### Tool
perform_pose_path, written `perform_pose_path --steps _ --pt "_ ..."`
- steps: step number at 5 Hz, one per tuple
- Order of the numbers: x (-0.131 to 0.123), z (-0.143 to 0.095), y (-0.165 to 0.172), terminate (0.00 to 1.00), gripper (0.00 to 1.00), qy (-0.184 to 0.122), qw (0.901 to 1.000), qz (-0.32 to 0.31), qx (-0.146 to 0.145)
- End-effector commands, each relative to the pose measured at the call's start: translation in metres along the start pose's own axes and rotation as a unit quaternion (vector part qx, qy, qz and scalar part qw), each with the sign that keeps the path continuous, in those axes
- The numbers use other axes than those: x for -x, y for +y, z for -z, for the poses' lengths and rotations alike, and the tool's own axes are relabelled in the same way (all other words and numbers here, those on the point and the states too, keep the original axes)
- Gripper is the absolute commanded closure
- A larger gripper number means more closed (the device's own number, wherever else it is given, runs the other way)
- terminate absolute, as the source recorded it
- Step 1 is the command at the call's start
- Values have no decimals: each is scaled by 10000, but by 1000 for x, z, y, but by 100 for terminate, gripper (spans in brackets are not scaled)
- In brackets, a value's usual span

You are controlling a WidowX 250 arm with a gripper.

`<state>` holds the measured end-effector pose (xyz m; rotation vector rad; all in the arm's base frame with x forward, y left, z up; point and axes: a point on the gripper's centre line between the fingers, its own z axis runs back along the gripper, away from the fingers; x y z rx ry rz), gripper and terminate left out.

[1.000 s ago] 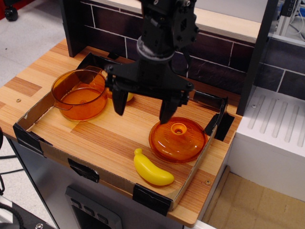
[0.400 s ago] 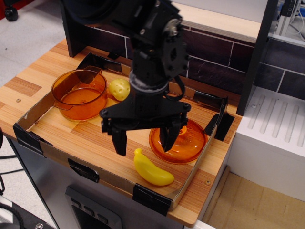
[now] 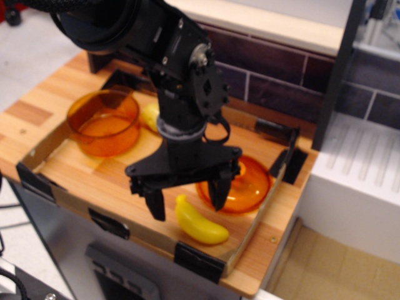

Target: Put banana in pot

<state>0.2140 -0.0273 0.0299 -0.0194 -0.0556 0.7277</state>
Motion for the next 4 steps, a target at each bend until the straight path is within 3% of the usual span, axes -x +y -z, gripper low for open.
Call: perform_pose_path --steps 1,4 --pt "3 10 -7 0 0 -71 9999 11 110" --pt "9 28 -2 0 0 -151 9999 55 25"
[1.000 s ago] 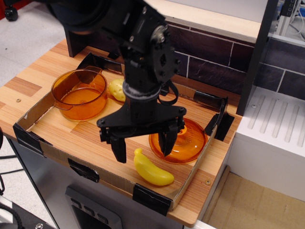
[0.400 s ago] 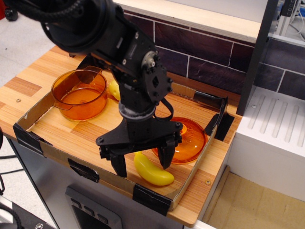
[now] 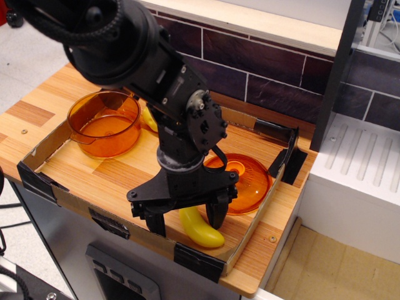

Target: Put banana in pot

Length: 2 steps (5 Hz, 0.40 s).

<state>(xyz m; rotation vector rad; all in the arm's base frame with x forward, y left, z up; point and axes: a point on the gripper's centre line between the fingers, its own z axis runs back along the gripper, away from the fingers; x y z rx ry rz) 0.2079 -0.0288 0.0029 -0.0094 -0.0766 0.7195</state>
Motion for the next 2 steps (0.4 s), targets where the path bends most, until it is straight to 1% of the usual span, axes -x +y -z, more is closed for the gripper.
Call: perform_pose_path --steps 1,2 --pt "4 3 -4 0 100 -28 10000 62 65" --pt "4 1 -2 0 100 -20 9999 41 90"
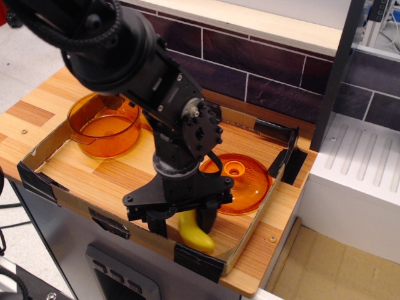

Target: Put banana in pot

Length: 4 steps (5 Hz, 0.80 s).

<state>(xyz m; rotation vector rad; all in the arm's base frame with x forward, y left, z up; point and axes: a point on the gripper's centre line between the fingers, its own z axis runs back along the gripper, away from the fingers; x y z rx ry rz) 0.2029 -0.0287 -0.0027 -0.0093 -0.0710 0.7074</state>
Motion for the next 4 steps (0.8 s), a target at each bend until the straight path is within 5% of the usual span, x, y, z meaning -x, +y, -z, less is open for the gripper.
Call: perform_pose_path --steps 1,3,4 --pt "-3 -21 -4 0 100 -45 9997 -196 161" --pt "-24 -95 -4 0 100 -208 9917 -720 1045" --pt "-47 -110 7 0 100 -228 9877 -939 1232"
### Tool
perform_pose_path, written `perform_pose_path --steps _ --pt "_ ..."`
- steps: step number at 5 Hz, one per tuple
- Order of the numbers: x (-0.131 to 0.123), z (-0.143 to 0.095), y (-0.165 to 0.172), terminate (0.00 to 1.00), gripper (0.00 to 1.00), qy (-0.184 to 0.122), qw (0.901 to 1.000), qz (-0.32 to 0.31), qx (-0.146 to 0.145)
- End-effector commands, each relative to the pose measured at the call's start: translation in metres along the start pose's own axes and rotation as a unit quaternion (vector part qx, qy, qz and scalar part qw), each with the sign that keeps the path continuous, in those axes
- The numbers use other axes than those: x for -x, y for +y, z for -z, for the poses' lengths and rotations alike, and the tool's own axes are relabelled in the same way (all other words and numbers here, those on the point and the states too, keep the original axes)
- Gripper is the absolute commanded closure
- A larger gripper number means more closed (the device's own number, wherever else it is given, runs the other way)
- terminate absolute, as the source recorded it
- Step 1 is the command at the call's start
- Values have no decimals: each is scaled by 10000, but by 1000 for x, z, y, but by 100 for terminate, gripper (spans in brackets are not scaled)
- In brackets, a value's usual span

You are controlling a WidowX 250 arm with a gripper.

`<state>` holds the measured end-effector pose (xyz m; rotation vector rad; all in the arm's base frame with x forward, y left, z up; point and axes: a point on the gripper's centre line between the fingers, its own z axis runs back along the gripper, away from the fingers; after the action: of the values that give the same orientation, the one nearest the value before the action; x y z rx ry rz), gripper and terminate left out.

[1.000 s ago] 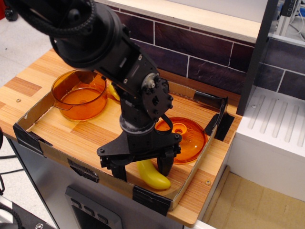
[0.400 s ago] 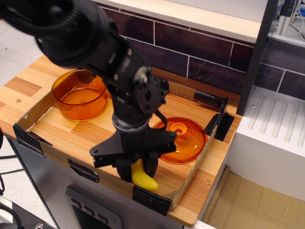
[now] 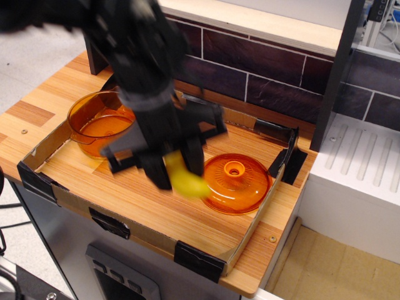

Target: Put banana in pot

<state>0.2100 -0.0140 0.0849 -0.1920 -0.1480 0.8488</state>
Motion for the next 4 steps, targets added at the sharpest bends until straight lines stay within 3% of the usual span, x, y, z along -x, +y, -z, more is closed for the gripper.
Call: perform_pose_path --steps 1,4 --pt "-57 -32 5 0 100 -398 9972 -607 182" --pt "-122 -29 31 0 100 -914 9862 -1360 -232"
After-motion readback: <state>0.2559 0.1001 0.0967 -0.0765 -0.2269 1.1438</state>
